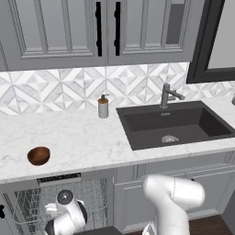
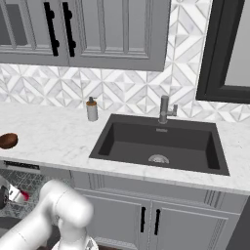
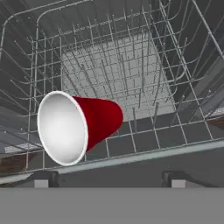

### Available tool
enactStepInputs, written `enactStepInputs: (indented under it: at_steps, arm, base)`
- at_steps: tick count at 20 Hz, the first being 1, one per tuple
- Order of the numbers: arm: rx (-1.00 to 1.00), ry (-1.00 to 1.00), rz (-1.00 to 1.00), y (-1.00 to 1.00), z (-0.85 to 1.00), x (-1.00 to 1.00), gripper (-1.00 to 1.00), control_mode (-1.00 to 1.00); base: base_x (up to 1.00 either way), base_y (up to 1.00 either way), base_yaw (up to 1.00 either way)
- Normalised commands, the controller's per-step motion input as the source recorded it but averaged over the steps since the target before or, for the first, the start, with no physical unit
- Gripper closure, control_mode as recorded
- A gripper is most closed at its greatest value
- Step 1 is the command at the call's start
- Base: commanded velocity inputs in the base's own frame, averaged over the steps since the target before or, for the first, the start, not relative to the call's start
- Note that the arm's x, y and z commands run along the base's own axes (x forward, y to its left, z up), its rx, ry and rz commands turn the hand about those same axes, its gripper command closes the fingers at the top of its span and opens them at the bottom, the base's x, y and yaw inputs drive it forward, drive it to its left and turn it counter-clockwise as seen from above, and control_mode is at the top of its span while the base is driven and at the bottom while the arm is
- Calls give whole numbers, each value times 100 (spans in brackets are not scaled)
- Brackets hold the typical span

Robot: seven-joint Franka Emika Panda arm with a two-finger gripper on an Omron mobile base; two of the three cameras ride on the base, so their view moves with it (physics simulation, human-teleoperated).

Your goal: Pick up the cup and bowl from the counter, place them in the dishwasher, and close the dishwasher door.

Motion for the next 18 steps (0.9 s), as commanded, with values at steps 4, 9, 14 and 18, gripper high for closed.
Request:
enactStepInputs:
  at_steps: [4, 9, 14, 18]
  arm:
    - [-8, -22, 0, 14, 95, -82, -100, -100]
    - [0, -21, 0, -1, 100, -31, -100, -100]
    - [0, 3, -2, -25, 99, 2, -100, -100]
    - [0, 3, 0, -26, 100, 3, -100, -100]
  base:
    - [0, 0, 0]
    - [0, 0, 0]
    - [0, 0, 0]
    - [0, 0, 0]
